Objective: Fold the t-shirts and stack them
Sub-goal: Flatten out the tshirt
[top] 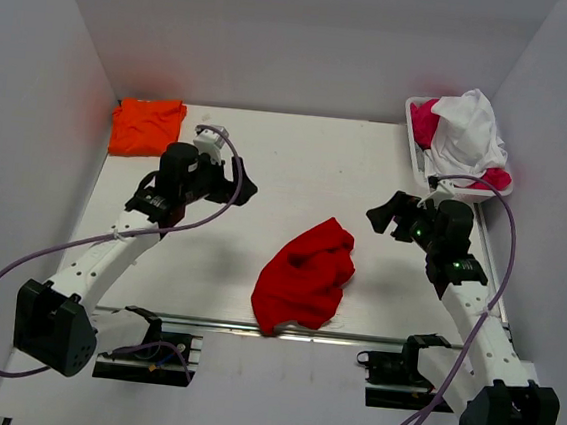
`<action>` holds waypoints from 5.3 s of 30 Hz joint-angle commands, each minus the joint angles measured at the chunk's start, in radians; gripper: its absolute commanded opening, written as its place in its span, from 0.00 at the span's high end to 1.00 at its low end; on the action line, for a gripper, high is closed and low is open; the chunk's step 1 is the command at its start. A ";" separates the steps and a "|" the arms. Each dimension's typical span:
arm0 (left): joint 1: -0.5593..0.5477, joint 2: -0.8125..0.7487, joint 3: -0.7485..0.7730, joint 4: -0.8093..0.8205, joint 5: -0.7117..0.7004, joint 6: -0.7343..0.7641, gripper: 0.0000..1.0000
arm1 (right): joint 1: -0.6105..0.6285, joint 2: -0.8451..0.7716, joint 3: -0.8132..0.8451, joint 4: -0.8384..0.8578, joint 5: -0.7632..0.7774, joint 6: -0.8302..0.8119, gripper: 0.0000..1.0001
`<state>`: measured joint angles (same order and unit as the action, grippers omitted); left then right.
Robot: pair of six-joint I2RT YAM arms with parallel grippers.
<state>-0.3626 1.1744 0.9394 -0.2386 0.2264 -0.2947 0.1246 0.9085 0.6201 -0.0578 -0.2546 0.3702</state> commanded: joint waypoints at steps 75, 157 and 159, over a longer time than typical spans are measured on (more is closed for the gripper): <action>-0.555 0.036 0.090 -0.263 -0.564 -0.075 1.00 | 0.116 0.426 -0.013 0.240 -0.126 -0.026 1.00; -0.015 0.707 0.566 -0.303 -0.461 -0.010 0.00 | 0.125 0.679 0.586 -0.088 0.067 -0.206 0.10; -0.015 0.639 0.504 -0.303 -0.473 -0.032 0.00 | 0.130 0.612 0.484 -0.097 0.083 -0.179 0.10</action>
<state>-0.3817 1.9797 1.5021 -0.5167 -0.2539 -0.2943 0.2481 1.6260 1.2011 -0.1253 -0.1970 0.1627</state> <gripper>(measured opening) 0.997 0.902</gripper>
